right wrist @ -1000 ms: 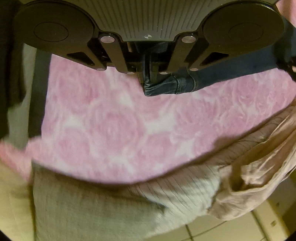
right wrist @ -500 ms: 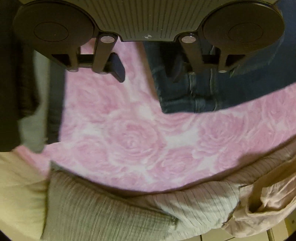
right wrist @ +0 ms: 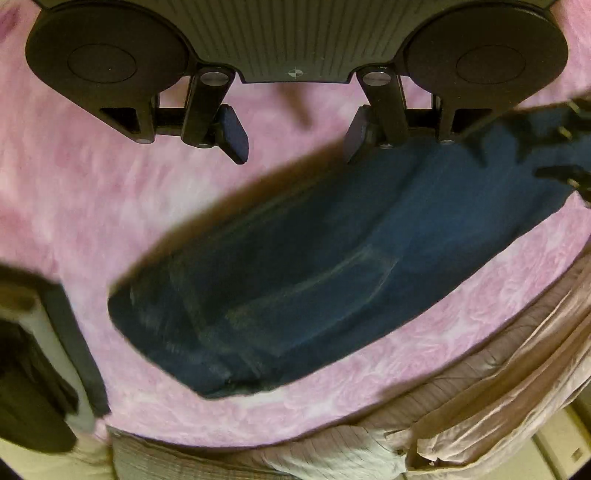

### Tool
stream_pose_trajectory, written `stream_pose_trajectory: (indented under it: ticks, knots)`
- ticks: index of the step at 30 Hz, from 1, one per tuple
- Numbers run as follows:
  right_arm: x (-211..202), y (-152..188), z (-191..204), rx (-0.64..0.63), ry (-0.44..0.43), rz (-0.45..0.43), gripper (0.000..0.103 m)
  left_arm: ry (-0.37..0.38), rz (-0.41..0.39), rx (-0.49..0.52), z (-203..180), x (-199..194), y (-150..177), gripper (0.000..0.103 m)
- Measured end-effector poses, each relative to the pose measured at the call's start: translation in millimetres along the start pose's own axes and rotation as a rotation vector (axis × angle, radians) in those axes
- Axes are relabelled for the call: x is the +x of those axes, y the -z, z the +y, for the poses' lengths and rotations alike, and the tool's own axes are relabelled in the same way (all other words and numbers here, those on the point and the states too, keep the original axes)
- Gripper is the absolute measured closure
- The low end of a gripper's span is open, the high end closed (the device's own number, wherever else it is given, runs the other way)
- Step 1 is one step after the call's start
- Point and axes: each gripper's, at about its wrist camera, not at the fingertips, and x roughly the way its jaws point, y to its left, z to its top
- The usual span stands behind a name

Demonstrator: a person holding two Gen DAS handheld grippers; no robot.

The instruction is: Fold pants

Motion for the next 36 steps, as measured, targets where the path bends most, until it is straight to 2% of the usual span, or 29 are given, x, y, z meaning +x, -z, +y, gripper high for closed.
stream_pose_trajectory:
  ticks: [4,7,9,11,13,18,22,25,28,30,32,36]
  knots:
    - [-15.7,32.0,22.1,0.052,0.030,-0.049,0.048,-0.083,-0.021,0.197,-42.7,21.9,2.6,0.079]
    - [-17.6,51.9,31.5,0.081,0.051,-0.062,0.047,-0.133,-0.017,0.255,-51.6,34.7,6.1,0.078]
    - [-16.3,58.7,33.4,0.106,0.050,-0.062,0.046,-0.140,-0.022,0.295,-50.7,35.8,8.1,0.082]
    - [-14.3,66.9,41.5,0.112,0.028,-0.067,0.045,-0.101,-0.035,0.243,-38.9,27.3,7.3,0.095]
    - [-9.3,71.9,52.0,0.094,-0.003,-0.067,0.042,-0.058,-0.054,0.149,-20.5,13.7,4.0,0.099]
    - [13.1,68.2,73.3,0.116,-0.088,-0.114,0.038,0.040,-0.086,-0.092,37.9,-6.3,-2.7,0.101]
    - [38.1,58.5,83.6,0.171,-0.131,-0.165,0.037,0.110,-0.102,-0.200,70.6,-9.2,-6.6,0.101]
    - [55.1,52.1,89.9,0.220,-0.128,-0.211,0.037,0.129,-0.121,-0.240,83.5,-15.5,-9.8,0.101]
    - [66.1,49.7,101.3,0.225,-0.070,-0.294,0.036,0.143,-0.137,-0.265,93.6,-19.2,-11.5,0.101]
    - [68.7,50.9,107.5,0.213,-0.012,-0.352,0.036,0.147,-0.139,-0.249,94.1,-18.1,-10.8,0.101]
    - [57.4,56.5,103.6,0.242,0.077,-0.416,0.036,0.143,-0.138,-0.222,91.7,-15.3,-8.9,0.101]
    - [15.0,74.4,100.6,0.247,0.154,-0.497,0.039,0.134,-0.137,-0.135,76.5,-9.8,-6.4,0.100]
